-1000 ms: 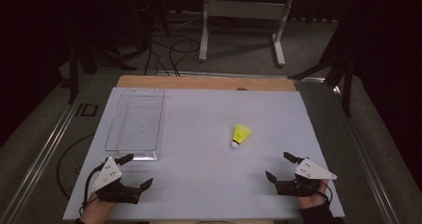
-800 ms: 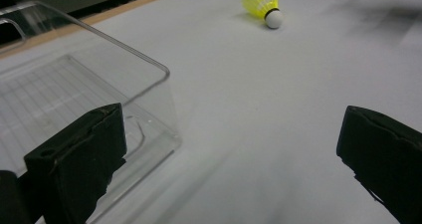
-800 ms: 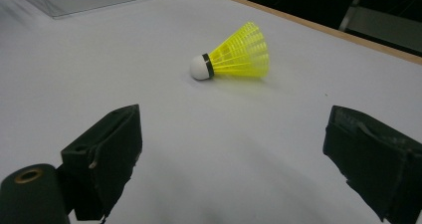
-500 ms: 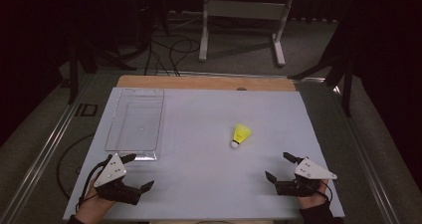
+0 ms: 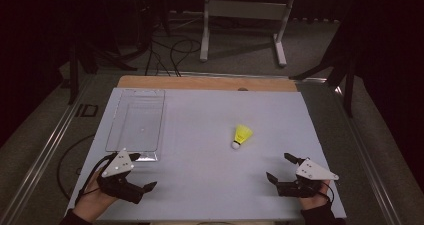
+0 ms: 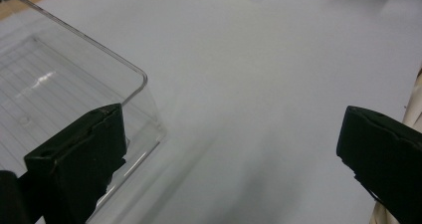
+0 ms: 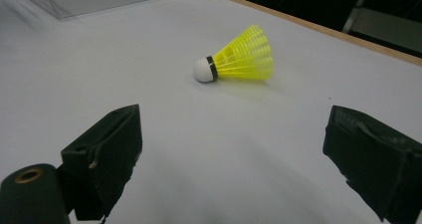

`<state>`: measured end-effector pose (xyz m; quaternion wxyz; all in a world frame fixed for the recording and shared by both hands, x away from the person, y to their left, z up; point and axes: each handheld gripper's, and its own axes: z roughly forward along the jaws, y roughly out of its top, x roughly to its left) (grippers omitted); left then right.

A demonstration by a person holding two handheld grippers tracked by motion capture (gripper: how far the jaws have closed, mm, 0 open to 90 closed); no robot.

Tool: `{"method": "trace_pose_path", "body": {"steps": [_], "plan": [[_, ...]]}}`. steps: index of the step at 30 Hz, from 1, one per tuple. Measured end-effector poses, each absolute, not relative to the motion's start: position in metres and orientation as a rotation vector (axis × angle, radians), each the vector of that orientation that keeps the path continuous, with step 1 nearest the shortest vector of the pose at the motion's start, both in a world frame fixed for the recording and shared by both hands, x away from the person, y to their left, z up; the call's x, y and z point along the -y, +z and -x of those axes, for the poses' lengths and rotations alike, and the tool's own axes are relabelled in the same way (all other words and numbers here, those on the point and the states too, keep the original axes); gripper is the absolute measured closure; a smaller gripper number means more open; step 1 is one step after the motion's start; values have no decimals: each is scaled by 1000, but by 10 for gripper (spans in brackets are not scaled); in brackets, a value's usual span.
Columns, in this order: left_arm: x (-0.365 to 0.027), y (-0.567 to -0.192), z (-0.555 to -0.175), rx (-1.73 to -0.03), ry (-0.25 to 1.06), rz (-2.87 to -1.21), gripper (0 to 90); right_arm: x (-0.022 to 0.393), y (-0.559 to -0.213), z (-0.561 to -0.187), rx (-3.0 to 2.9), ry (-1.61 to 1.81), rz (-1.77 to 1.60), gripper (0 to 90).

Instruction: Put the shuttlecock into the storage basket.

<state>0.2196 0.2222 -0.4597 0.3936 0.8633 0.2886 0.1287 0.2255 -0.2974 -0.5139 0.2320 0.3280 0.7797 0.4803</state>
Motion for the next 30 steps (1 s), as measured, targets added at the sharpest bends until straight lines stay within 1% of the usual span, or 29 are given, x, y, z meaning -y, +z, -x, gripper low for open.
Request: {"method": "trace_pose_path", "body": {"steps": [10, 16, 30], "plan": [[-211, -452, -227, -745, 261, -2314, 1, 298, -514, -226, -2147, 1321, -909, 88], [-206, -452, -230, -757, 224, -2360, 1, 297, -514, -226, -2150, 1322, -906, 88], [-184, -453, -235, -715, 198, -2518, 1, 296, -515, -226, -2162, 1320, -905, 90]]}}
